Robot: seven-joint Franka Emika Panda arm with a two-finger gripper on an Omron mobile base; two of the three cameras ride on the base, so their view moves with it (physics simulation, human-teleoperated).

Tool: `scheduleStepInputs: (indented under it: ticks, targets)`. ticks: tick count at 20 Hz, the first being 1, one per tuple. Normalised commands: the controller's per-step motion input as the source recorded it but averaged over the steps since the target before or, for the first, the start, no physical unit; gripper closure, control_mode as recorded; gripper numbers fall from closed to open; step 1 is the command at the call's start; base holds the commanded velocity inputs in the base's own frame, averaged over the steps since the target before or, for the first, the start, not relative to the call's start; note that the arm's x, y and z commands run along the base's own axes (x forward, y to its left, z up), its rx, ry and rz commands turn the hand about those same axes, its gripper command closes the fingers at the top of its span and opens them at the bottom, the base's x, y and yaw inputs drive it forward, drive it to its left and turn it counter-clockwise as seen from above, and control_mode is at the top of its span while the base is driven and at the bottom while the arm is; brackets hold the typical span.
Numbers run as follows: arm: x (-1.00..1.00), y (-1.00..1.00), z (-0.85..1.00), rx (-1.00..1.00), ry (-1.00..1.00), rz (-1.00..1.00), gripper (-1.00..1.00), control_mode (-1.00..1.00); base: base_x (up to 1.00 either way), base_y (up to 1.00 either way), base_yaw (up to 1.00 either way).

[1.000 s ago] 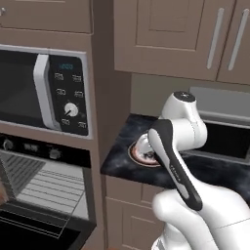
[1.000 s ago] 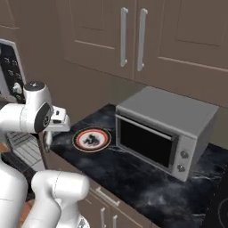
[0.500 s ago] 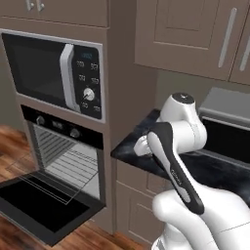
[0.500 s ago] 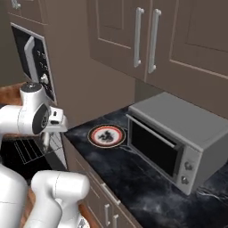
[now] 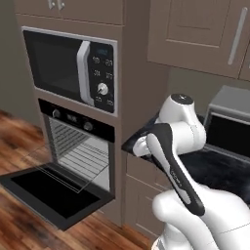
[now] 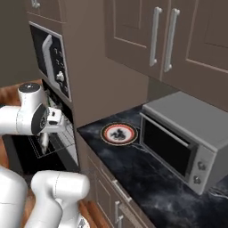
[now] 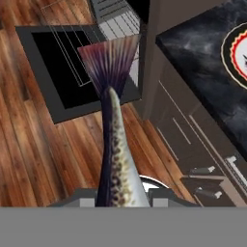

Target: Place the fish on the rack of the oven, and slide the rack back inside. Close the oven door.

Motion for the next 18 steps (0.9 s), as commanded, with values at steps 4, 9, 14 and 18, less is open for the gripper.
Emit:
scheduleStepInputs:
  ticks: [4,9,14,18]
  targets:
    - [0.00,0.00,0.00,0.00,0.00,0.00,1.00,1.00,0.11,0.85,0.25]
    - [0.00,0.00,0.00,0.00,0.00,0.00,1.00,1.00,0.56,0.72,0.27]
    - [0.00,0.00,0.00,0.00,0.00,0.00,1.00,1.00,0.65,0.32,0.19]
    - [0.00,0.00,0.00,0.00,0.00,0.00,1.00,1.00,0.16,-0.02,0.05]
